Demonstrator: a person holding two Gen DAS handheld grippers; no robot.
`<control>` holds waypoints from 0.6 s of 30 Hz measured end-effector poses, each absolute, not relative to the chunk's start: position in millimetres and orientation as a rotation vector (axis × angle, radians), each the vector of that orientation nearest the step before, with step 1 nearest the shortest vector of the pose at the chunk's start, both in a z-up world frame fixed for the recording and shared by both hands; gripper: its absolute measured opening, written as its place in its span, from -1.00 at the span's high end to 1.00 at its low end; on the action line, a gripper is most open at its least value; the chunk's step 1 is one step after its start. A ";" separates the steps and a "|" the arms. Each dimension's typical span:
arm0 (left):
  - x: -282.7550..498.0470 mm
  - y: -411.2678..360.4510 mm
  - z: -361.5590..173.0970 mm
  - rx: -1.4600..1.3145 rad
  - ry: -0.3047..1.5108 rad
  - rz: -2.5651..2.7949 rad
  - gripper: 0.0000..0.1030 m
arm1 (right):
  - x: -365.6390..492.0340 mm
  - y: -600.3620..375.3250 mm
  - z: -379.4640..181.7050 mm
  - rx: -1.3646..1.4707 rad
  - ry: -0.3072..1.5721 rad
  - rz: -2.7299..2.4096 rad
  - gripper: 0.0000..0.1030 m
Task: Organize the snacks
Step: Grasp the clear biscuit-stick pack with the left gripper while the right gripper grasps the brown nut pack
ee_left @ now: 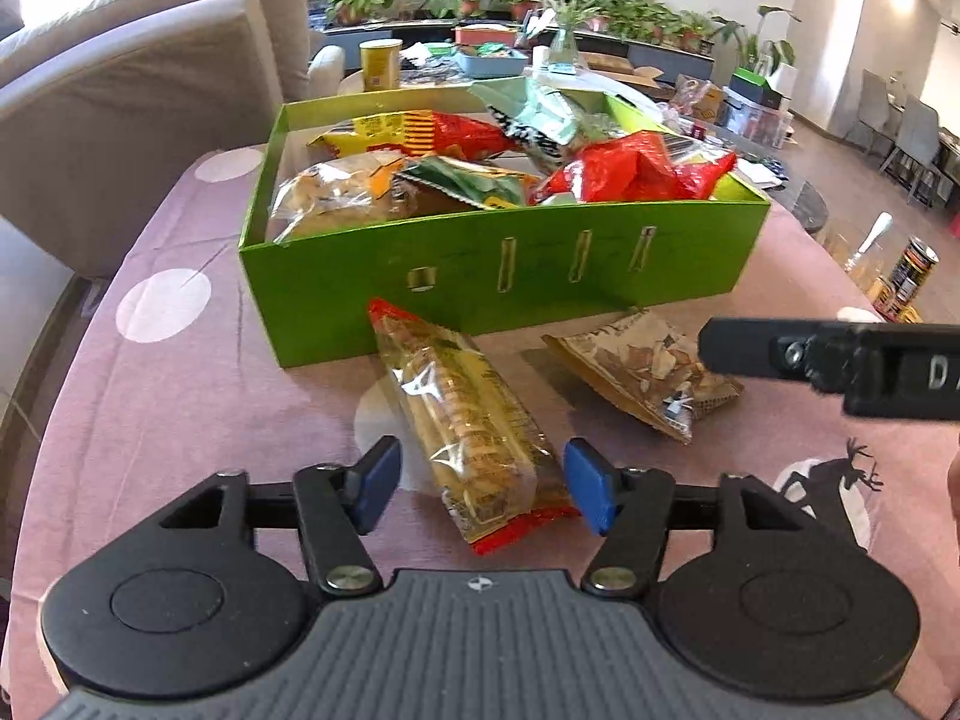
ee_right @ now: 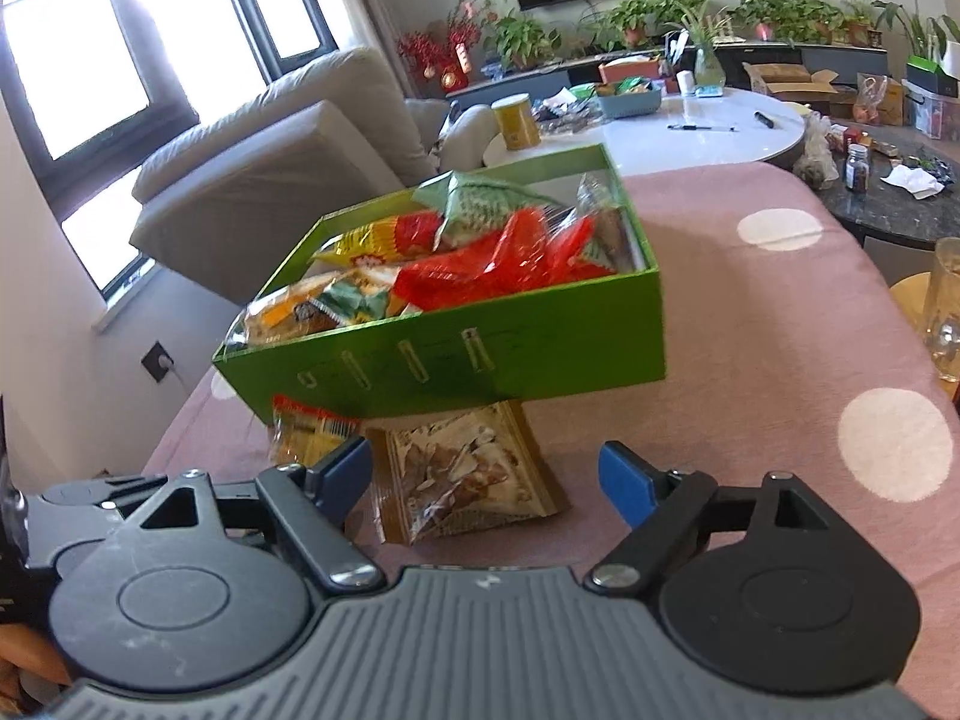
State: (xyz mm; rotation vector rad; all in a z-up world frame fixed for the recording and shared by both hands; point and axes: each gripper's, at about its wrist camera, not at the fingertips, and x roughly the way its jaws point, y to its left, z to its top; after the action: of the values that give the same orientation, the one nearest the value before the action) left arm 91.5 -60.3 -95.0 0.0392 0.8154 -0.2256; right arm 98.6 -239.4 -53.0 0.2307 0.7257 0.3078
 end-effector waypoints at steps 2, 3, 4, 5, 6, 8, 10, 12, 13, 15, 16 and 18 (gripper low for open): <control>91.0 -58.8 -94.5 0.047 0.809 -0.209 -0.35 | 101.2 -233.0 -54.9 0.213 0.736 0.313 -0.28; 90.7 -57.4 -93.7 0.052 0.803 -0.205 -0.38 | 102.7 -229.5 -55.8 0.202 0.742 0.313 -0.30; 90.1 -56.2 -92.3 0.058 0.795 -0.198 -0.44 | 104.6 -227.1 -56.6 0.193 0.746 0.312 -0.34; 89.4 -54.8 -90.6 0.063 0.785 -0.189 -0.48 | 105.6 -224.9 -57.7 0.182 0.748 0.312 -0.37; 88.8 -53.5 -88.7 0.067 0.774 -0.183 -0.49 | 106.9 -221.5 -58.8 0.164 0.751 0.312 -0.38; 88.5 -50.8 -85.5 0.078 0.759 -0.181 -0.51 | 109.1 -217.6 -60.3 0.134 0.759 0.306 -0.41; 90.1 -49.5 -84.7 0.075 0.761 -0.190 -0.51 | 111.6 -214.9 -62.3 0.116 0.765 0.301 -0.43; 94.4 -49.6 -86.7 0.062 0.773 -0.201 -0.52 | 114.1 -214.4 -64.1 0.110 0.773 0.295 -0.43; 97.0 -50.4 -88.0 0.058 0.779 -0.201 -0.51 | 115.1 -214.5 -64.8 0.110 0.775 0.294 -0.43; 101.0 -52.5 -91.1 0.052 0.784 -0.204 -0.51 | 116.6 -215.3 -66.0 0.113 0.781 0.289 -0.44; 102.7 -53.2 -93.2 0.051 0.784 -0.209 -0.44 | 117.5 -214.3 -66.5 0.112 0.783 0.289 -0.44; 105.1 -53.5 -97.2 0.044 0.789 -0.216 -0.12 | 118.0 -215.0 -67.4 0.116 0.786 0.286 -0.45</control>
State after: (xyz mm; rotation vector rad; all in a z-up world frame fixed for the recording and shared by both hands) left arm 105.1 -53.5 -97.2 0.0444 0.7891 -0.2163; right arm 118.0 -215.0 -67.4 0.1158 0.7857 0.2857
